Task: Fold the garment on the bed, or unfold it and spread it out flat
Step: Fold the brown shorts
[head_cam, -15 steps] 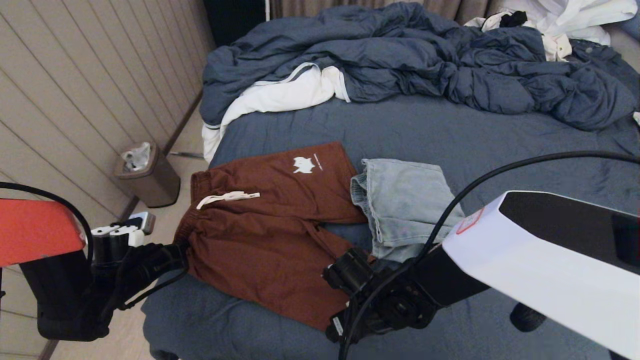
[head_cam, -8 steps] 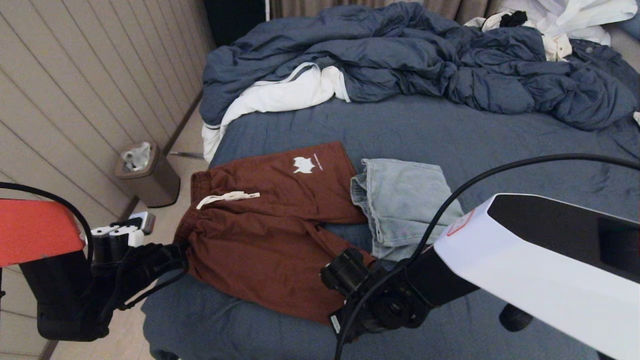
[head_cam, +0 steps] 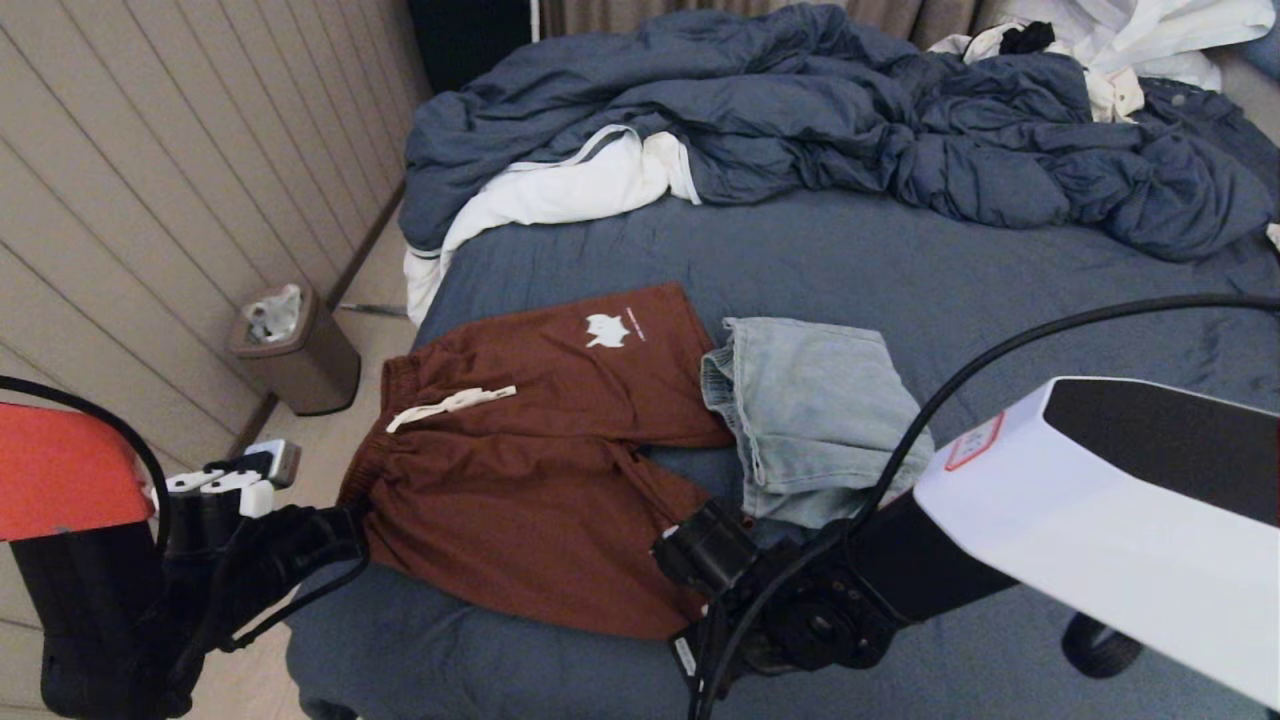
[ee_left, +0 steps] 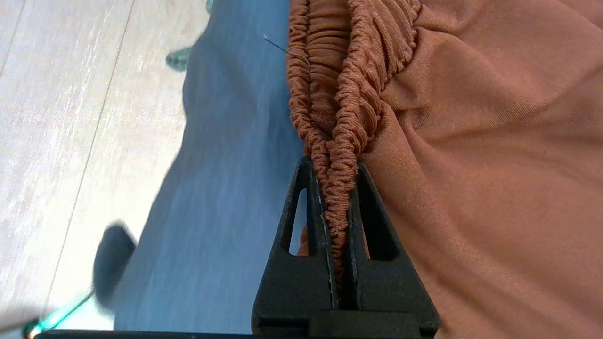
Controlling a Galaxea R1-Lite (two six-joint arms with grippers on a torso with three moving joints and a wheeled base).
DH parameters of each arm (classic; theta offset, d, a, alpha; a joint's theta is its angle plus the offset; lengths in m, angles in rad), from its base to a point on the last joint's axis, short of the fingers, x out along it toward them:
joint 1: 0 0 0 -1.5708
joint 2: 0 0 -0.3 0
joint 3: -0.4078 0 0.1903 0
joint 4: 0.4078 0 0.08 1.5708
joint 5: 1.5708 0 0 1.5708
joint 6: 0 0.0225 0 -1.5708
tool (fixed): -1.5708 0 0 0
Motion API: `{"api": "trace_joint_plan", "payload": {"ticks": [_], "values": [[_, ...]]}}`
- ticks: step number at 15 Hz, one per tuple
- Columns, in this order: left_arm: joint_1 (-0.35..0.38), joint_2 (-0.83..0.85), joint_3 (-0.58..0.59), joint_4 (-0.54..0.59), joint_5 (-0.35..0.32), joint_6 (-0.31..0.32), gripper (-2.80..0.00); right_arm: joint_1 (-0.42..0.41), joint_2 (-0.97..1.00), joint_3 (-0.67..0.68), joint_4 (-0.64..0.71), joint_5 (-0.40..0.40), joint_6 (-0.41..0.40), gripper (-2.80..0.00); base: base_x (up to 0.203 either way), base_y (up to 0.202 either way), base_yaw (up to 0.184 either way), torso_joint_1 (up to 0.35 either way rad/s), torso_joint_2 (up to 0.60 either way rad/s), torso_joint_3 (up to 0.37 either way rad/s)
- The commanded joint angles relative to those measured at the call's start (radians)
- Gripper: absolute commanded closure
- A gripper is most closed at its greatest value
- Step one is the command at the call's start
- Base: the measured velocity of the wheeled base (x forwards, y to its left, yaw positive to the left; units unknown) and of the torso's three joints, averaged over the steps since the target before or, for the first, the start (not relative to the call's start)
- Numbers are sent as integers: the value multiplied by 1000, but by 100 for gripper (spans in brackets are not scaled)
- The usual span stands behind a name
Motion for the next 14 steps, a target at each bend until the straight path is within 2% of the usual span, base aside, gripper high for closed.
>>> {"api": "trace_joint_plan", "payload": {"ticks": [1, 3, 6, 10, 12, 14], "values": [[-2, -33, 115, -60, 2, 0, 0, 0, -61, 59, 0, -1, 2, 0, 0, 0, 0, 0, 0, 0], [-2, -25, 231, -119, 2, 14, 0, 0, -118, 124, -17, -2, 2, 0, 0, 0, 0, 0, 0, 0], [-2, -40, 340, -133, -7, 29, 0, 2, -201, 221, -44, -2, 3, 0, 0, 0, 0, 0, 0, 0], [-2, -65, 352, -133, -37, 27, 0, 17, -292, 302, -45, 0, 5, 0, 0, 0, 0, 0, 0, 0], [1, -105, 351, -133, -75, 27, 0, 26, -322, 298, -45, -2, 4, 0, 0, 0, 0, 0, 0, 0], [2, -184, 322, -133, -84, 24, 0, 22, -336, 243, -46, -3, 1, 0, 0, 0, 0, 0, 0, 0]]}}
